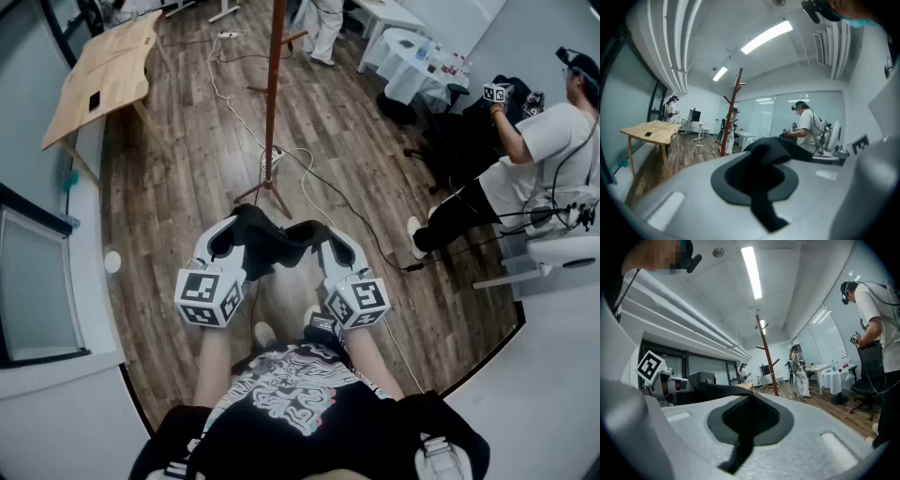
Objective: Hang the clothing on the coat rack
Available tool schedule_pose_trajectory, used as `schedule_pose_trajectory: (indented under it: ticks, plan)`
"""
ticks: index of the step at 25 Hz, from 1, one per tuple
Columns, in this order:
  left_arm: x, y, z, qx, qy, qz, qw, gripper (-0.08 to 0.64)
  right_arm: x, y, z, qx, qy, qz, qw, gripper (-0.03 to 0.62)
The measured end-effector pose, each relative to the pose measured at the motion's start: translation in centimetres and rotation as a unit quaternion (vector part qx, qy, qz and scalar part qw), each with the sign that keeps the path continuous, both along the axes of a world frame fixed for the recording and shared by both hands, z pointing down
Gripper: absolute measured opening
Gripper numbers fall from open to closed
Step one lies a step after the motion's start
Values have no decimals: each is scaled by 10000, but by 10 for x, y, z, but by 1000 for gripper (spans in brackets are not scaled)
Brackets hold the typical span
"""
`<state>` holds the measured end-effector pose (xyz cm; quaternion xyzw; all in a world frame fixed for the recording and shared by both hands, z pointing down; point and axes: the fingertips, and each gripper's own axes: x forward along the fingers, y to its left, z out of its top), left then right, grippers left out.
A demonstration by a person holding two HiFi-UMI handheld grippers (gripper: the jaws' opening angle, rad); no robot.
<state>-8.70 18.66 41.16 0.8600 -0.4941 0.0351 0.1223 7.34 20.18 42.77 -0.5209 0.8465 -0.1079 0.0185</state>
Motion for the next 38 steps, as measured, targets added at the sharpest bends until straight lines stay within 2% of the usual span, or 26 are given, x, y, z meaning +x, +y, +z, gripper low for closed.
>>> schedule_pose_trajectory:
  ticks: [8,14,18,24,29,33,38]
  plan:
    - [-18,-5,6,-104,121,199,9997,8,-19,-3,-2,69,0,150,9999,2]
    - [-23,8,7,-30,167,334,9993,8,-24,8,-4,150,-14,254,9996,2]
    - [-21,16,9,-71,68,467,9989,8,-21,16,-7,170,-20,453,9988,2]
    - [-22,18,10,-100,25,476,9988,8,-20,17,-3,142,-148,472,9987,2]
    - [-22,5,16,-157,-67,433,9989,8,-19,3,0,101,-167,477,9987,2]
    - [-18,-12,18,-94,-306,451,9985,8,-12,-19,4,61,-233,602,9979,2]
    - [-22,-45,23,-69,-405,333,9986,8,-16,-56,10,61,-346,493,9982,2]
